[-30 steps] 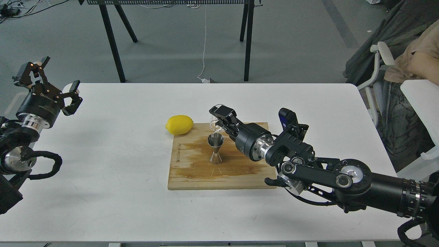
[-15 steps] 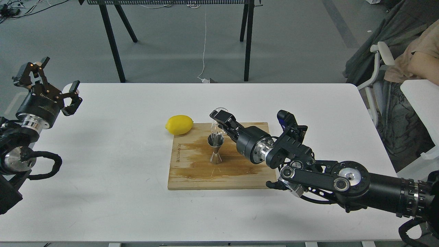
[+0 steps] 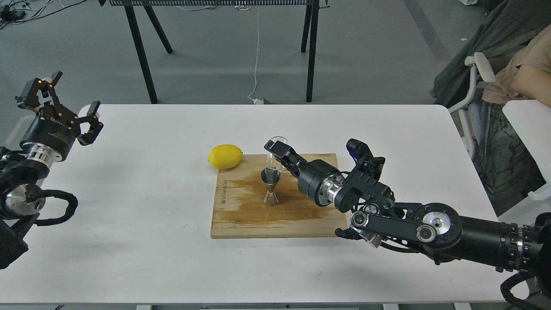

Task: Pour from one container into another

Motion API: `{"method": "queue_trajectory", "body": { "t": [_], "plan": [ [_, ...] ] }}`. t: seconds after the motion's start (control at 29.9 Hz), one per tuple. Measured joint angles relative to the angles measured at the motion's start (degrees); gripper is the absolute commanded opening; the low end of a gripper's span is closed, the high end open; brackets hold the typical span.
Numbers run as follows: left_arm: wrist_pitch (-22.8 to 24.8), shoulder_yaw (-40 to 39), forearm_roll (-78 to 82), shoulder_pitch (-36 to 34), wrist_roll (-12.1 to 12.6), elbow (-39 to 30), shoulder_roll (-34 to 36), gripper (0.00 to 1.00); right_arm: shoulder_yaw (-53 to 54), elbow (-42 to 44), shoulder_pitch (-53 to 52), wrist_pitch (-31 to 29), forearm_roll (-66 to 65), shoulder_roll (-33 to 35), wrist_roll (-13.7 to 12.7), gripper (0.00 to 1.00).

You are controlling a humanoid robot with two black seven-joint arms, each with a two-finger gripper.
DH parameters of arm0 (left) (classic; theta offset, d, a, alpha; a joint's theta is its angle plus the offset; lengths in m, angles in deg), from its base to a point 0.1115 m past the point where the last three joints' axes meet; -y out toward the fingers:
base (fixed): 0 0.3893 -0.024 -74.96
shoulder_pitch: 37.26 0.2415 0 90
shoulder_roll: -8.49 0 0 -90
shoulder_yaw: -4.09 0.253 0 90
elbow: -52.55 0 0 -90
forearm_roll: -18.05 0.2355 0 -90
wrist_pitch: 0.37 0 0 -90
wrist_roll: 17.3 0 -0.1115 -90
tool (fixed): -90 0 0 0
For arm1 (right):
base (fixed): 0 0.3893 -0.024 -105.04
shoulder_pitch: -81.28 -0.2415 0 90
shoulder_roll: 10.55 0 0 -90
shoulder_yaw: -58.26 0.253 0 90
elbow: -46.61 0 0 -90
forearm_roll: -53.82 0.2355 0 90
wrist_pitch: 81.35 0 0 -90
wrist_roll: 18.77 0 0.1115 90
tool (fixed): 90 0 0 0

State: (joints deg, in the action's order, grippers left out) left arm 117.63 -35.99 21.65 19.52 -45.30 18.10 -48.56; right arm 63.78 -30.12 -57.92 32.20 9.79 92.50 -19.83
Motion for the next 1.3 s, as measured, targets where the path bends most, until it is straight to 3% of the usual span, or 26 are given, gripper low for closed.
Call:
{"method": "queue_trajectory", "body": {
  "t": [1.3],
  "plan": [
    [0.0,-0.09,0.0,0.17,0.0,-0.01,0.08,0.99,-1.79,1.2,-2.35,0.45,-1.39,-1.7,0.18,0.42]
  ]
}}
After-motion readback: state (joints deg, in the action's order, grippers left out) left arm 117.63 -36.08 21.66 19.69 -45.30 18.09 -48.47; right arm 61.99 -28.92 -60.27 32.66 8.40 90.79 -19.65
